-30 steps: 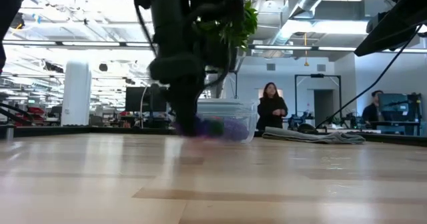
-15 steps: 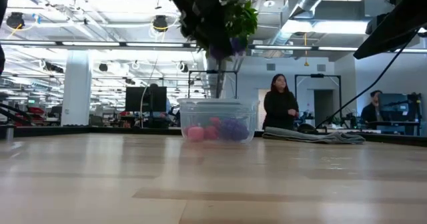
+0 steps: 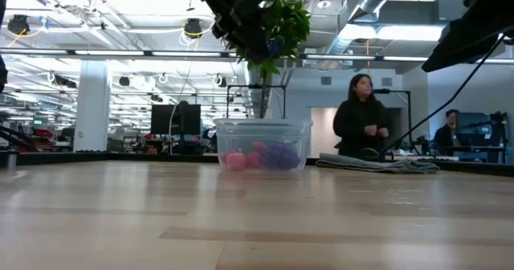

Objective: Pick and placing Produce into tupperware
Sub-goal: Put the eggplant into the transparent bin

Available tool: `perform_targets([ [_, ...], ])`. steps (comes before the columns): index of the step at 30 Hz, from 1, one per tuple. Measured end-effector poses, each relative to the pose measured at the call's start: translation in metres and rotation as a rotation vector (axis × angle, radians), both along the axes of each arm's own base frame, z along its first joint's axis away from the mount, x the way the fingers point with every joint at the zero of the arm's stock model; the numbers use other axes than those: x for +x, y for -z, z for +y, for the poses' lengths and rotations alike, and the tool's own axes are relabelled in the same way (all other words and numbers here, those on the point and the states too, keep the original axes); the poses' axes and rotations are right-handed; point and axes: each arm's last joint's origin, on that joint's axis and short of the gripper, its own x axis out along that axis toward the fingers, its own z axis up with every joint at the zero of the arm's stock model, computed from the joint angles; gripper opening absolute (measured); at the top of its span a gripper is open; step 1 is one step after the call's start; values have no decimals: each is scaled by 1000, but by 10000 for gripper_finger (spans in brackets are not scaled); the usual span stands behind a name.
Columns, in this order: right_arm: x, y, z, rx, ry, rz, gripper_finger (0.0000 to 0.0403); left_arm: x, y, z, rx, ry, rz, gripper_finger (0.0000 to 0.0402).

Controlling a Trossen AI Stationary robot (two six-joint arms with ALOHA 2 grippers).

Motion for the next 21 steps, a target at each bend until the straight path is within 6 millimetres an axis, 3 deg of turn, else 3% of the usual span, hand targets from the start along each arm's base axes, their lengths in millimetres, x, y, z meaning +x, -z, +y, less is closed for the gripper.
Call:
perform_targets([
  [12, 0, 0, -1, 2, 27, -14, 244, -3, 6, 48, -47, -48, 11, 136],
  [21, 1, -1, -1, 6, 41, -20, 244, 24, 54, 53, -127, 17, 84, 136],
])
